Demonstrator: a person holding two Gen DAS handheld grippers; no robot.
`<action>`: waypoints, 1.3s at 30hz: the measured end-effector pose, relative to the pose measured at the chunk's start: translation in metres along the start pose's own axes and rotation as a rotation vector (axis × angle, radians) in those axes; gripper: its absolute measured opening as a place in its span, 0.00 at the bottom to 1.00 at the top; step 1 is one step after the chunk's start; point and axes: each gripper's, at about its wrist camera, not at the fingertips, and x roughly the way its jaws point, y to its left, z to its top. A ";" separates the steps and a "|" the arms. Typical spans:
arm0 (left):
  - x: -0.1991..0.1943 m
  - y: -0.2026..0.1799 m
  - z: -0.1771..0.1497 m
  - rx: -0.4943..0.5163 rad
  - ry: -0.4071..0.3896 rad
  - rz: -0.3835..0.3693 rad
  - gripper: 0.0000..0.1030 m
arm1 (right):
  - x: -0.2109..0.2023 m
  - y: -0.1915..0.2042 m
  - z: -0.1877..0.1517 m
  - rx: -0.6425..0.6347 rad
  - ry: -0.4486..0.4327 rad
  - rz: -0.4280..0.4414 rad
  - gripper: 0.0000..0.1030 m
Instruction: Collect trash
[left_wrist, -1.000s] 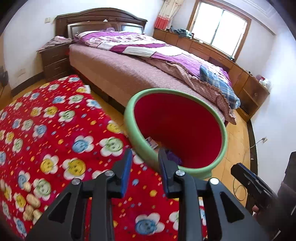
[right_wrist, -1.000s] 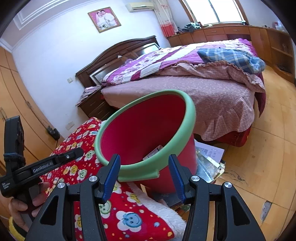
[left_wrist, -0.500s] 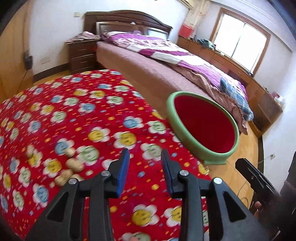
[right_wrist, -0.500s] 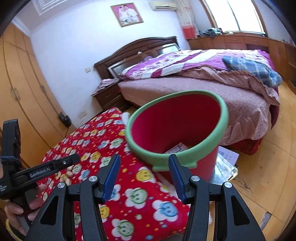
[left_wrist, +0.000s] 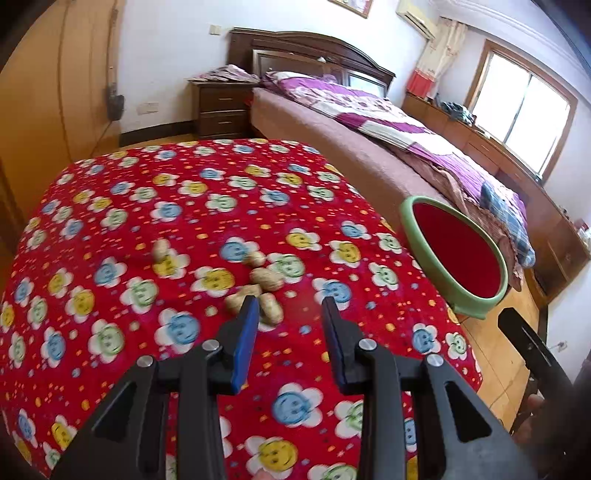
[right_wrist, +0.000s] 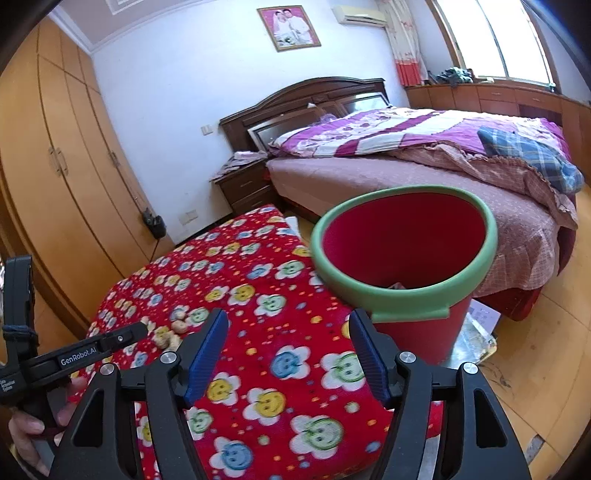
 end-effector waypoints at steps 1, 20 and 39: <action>-0.003 0.003 -0.002 -0.006 -0.004 0.007 0.34 | -0.001 0.003 -0.001 -0.005 0.000 0.004 0.68; -0.031 0.034 -0.034 -0.042 -0.117 0.192 0.34 | 0.003 0.050 -0.026 -0.115 0.028 0.044 0.68; -0.034 0.032 -0.037 -0.039 -0.143 0.256 0.34 | 0.007 0.052 -0.031 -0.124 0.046 0.048 0.68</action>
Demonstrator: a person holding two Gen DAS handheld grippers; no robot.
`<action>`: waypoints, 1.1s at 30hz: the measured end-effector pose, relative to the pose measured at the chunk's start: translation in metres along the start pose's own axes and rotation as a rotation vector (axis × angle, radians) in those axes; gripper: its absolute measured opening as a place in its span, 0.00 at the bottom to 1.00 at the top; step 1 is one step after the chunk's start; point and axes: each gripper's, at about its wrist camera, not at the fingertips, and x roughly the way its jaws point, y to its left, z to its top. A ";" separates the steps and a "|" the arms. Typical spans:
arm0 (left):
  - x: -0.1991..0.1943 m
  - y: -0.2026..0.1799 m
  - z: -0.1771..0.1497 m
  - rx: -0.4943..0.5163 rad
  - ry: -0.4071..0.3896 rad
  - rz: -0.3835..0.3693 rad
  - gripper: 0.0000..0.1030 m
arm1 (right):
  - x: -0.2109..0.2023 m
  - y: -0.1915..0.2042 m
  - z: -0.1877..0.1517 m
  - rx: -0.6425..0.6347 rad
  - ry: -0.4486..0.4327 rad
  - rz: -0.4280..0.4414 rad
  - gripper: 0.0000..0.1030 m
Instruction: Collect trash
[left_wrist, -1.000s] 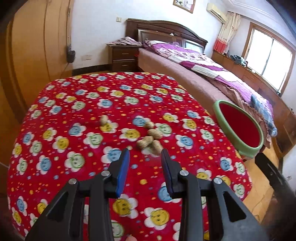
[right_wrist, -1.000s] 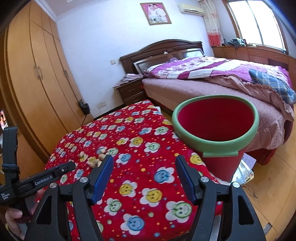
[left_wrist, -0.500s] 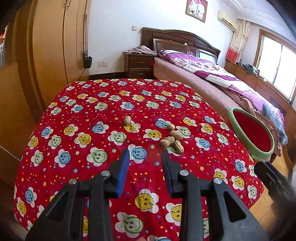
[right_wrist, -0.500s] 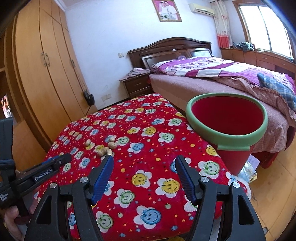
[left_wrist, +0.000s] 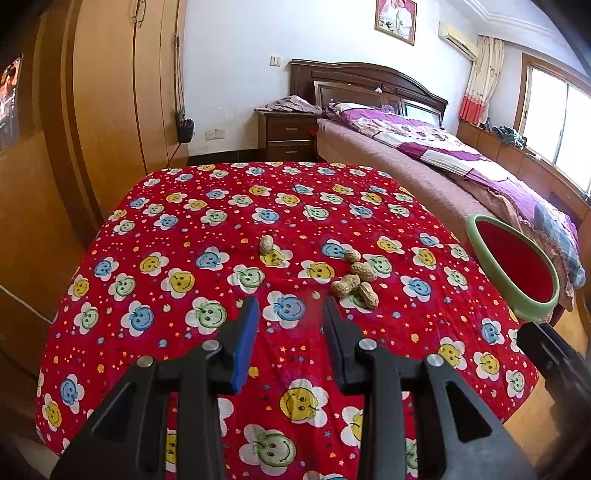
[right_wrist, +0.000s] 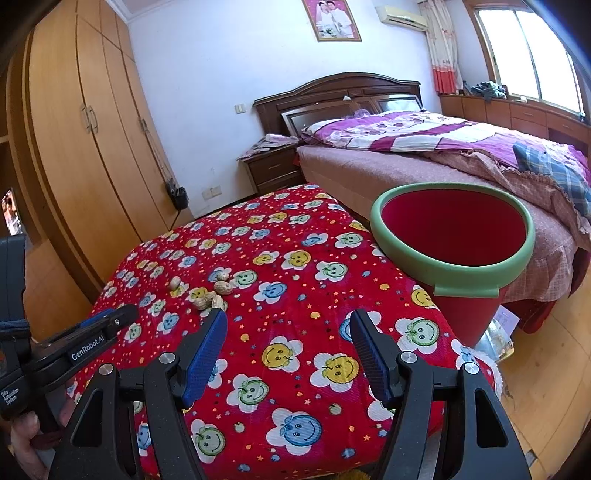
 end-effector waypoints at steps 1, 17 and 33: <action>0.000 0.000 0.000 0.002 -0.002 0.001 0.34 | 0.000 0.000 0.000 0.000 0.000 0.000 0.68; -0.003 -0.002 0.001 0.013 -0.014 0.010 0.34 | 0.001 -0.003 0.000 0.008 0.005 0.000 0.68; -0.002 -0.003 0.001 0.014 -0.015 0.009 0.34 | 0.002 -0.003 0.000 0.011 0.008 0.002 0.68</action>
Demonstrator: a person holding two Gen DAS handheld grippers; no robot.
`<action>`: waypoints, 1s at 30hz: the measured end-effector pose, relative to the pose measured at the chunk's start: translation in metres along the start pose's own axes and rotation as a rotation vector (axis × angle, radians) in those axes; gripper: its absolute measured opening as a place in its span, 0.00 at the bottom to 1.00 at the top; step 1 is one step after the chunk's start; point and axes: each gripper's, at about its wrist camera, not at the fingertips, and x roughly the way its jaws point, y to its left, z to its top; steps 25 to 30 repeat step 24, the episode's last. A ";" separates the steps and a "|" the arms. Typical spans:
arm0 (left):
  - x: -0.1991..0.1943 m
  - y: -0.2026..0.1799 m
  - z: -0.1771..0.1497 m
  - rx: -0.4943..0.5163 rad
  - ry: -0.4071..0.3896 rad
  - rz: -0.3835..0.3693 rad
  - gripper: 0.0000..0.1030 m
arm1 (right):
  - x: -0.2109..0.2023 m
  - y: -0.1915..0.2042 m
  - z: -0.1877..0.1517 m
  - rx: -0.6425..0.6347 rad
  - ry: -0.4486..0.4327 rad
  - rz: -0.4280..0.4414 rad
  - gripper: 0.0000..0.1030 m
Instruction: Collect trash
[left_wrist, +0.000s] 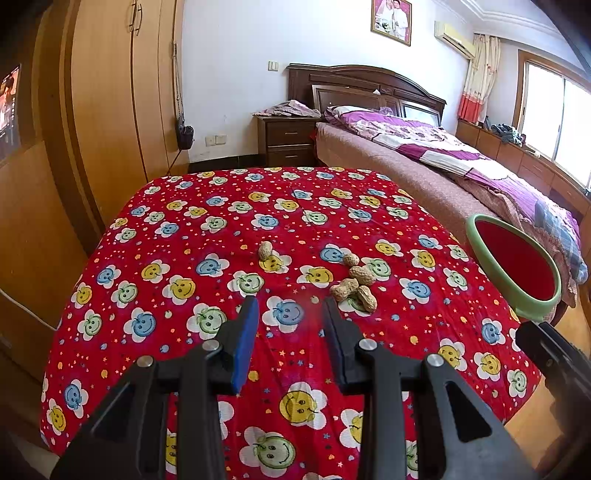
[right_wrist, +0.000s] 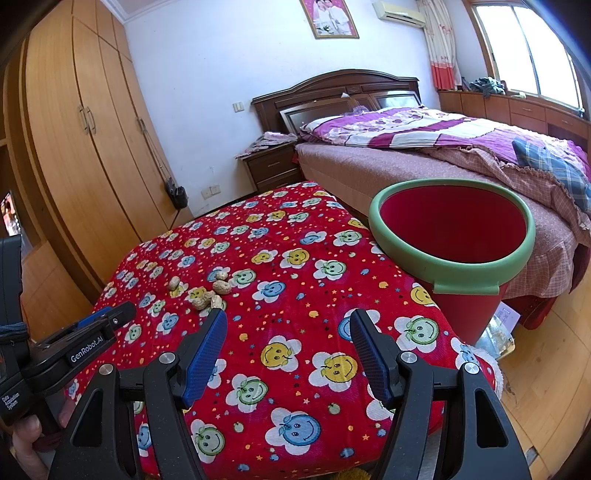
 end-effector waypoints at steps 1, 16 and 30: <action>0.000 0.000 0.000 0.000 0.000 0.000 0.34 | 0.000 0.000 0.000 0.000 0.000 0.000 0.68; 0.000 0.001 0.000 0.000 0.000 -0.001 0.34 | 0.000 0.000 0.000 0.000 0.001 0.000 0.68; -0.001 0.002 0.000 0.001 -0.002 0.000 0.34 | 0.000 0.000 0.000 0.000 0.000 0.000 0.68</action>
